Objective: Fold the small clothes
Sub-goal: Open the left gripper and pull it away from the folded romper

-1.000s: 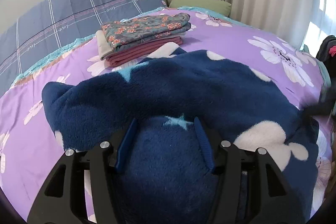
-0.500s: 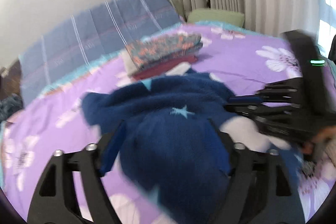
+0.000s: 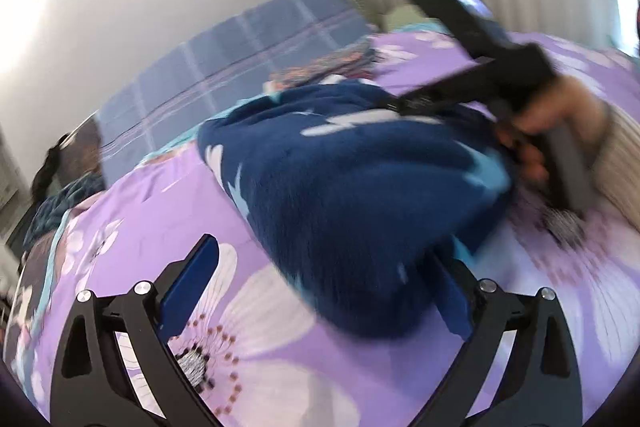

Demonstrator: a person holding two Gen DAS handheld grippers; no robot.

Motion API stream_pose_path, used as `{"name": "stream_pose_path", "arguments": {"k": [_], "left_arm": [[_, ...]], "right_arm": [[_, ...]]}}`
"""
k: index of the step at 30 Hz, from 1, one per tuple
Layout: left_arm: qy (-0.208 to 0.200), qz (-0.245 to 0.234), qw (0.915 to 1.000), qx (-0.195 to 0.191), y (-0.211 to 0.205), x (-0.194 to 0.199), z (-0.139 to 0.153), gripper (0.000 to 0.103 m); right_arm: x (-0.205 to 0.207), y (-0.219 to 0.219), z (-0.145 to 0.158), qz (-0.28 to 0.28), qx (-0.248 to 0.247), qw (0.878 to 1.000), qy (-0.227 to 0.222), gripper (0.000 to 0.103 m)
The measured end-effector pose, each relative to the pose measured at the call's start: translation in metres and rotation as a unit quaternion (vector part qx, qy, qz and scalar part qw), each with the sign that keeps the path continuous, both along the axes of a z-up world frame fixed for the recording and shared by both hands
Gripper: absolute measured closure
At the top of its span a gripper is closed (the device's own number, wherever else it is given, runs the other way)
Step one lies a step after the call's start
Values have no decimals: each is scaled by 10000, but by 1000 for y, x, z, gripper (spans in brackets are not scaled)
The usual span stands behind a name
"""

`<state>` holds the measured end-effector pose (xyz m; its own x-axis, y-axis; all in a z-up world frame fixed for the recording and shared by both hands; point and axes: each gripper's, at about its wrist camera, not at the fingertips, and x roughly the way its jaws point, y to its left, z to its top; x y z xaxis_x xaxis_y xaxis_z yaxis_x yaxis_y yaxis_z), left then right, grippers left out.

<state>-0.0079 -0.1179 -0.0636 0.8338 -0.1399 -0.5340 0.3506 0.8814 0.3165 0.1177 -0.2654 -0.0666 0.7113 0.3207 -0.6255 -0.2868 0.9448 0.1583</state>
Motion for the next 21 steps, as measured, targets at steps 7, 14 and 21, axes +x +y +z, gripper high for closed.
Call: {"name": "stream_pose_path", "arguments": {"k": [7, 14, 21], "left_arm": [[-176, 922, 9915, 898, 19, 16, -17, 5], [-249, 822, 9895, 1162, 25, -2, -19, 7], [530, -287, 9975, -374, 56, -41, 36, 41]], "right_arm": [[0, 2, -3, 0, -110, 9999, -96, 89], [-3, 5, -3, 74, -187, 9997, -135, 88], [-4, 5, -2, 16, -224, 9996, -148, 87]]}}
